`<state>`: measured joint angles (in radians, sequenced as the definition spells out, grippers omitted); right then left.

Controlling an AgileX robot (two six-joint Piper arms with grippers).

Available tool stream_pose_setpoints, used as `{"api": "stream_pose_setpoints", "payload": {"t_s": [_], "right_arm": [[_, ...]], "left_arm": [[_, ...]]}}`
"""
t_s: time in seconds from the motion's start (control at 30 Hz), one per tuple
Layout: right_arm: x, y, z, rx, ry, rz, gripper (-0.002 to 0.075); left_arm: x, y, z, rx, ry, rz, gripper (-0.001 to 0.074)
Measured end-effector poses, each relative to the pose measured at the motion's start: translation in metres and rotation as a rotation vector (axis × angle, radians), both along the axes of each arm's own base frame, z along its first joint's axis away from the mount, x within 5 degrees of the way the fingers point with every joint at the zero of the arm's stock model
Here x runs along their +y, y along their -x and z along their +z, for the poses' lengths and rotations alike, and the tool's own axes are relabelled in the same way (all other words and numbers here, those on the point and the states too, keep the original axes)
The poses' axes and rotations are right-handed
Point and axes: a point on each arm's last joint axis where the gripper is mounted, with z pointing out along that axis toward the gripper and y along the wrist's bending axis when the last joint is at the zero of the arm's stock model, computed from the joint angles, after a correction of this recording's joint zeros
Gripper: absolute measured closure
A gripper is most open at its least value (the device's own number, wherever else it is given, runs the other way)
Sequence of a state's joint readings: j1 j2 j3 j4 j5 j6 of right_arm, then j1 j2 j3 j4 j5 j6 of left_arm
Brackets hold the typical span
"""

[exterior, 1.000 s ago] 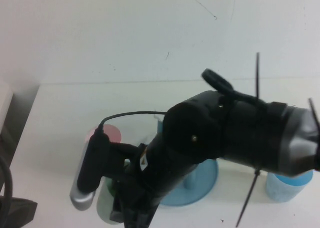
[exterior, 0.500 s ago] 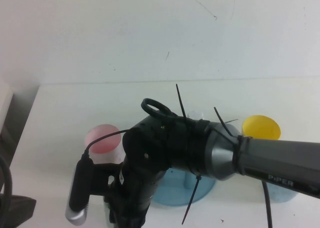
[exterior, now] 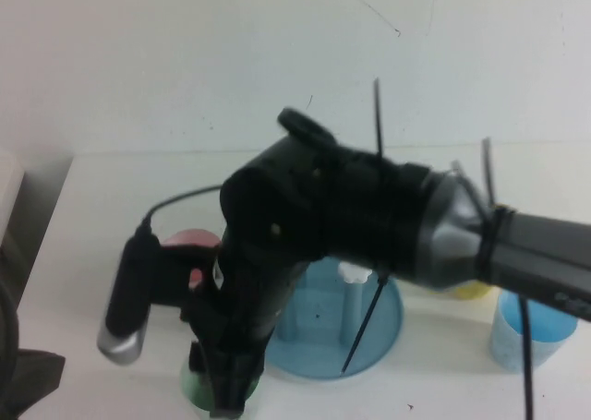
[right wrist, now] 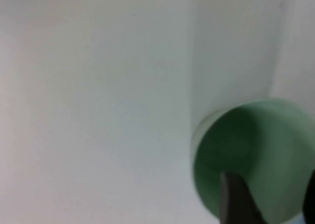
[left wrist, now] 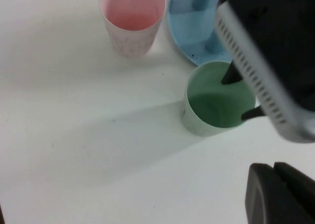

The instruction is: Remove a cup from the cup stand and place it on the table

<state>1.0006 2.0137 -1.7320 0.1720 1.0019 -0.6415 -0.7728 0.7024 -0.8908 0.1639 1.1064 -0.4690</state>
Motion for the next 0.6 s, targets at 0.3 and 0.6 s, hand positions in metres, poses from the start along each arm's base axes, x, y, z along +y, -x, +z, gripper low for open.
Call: {"api": "stream_pose_setpoints", "payload": {"t_s": [0.3,0.6], "right_arm": [[-0.055,0.013,0.122,-0.294,-0.108,-0.107,0.0704],[-0.15,0.047,0.166,-0.494,-0.15,-0.359,0.0724]], "left_arm": [[-0.004,-0.006,0.007,-0.106,0.052,-0.011,0.0736],[0.011,0.008,0.003,-0.4,0.148,-0.099,0.0737]]}}
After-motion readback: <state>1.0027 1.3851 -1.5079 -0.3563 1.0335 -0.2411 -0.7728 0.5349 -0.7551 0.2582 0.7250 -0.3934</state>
